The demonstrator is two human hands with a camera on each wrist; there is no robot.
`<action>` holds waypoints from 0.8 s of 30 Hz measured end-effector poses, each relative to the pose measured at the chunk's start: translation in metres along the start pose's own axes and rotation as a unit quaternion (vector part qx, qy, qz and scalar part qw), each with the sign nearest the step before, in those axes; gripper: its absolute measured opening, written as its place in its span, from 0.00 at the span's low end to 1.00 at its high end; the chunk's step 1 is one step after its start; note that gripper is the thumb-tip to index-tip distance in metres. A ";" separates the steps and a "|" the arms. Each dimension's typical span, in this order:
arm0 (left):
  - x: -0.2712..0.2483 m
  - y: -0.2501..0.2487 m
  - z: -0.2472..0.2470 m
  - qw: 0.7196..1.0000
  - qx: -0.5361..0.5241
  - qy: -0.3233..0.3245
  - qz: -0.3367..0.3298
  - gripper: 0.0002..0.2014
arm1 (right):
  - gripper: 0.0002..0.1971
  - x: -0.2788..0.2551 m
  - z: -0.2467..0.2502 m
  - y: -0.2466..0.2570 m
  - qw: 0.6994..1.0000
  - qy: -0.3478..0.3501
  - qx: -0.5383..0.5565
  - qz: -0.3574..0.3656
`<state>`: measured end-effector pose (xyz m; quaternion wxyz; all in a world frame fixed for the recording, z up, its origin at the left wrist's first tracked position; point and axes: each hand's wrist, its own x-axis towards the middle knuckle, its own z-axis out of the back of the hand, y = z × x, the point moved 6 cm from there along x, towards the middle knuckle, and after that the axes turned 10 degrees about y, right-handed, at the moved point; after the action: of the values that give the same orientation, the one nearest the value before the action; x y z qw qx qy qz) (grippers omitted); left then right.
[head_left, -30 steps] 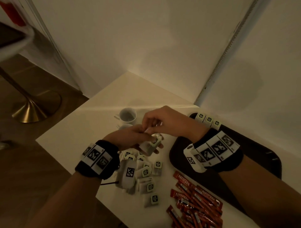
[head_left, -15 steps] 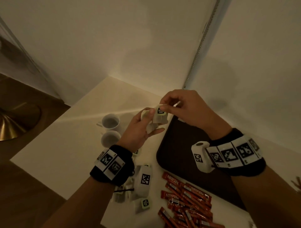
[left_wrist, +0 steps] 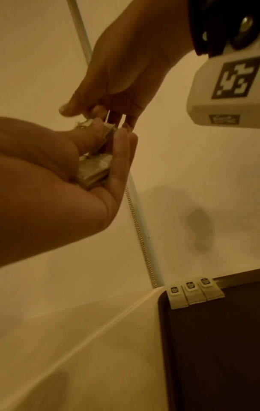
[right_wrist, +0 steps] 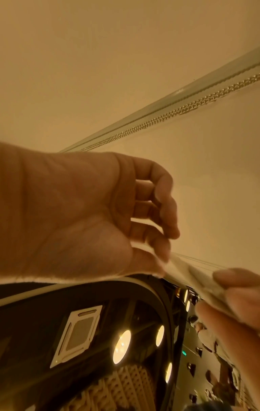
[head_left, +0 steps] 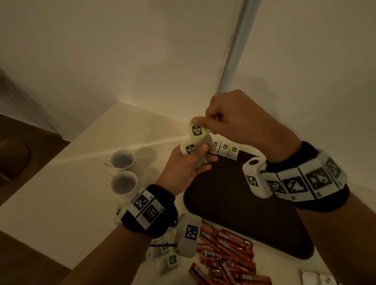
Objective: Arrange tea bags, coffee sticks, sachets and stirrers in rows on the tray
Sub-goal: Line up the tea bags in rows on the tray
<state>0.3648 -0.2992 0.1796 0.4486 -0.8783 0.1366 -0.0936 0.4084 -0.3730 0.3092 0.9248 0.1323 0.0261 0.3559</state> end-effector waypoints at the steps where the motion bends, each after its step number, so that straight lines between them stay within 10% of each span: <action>1: 0.000 0.000 -0.002 1.000 -0.005 0.006 0.004 0.10 | 0.21 0.000 0.001 -0.003 0.998 0.000 0.056 -0.012; 24: 0.006 -0.021 0.018 0.987 0.115 -0.092 -0.062 0.08 | 0.06 -0.012 -0.028 -0.042 0.932 -0.014 0.357 -0.062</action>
<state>0.3792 -0.2762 0.1863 0.5505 -0.8326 0.0285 -0.0546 0.4225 -0.4042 0.2708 0.8371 0.4564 0.1468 0.2635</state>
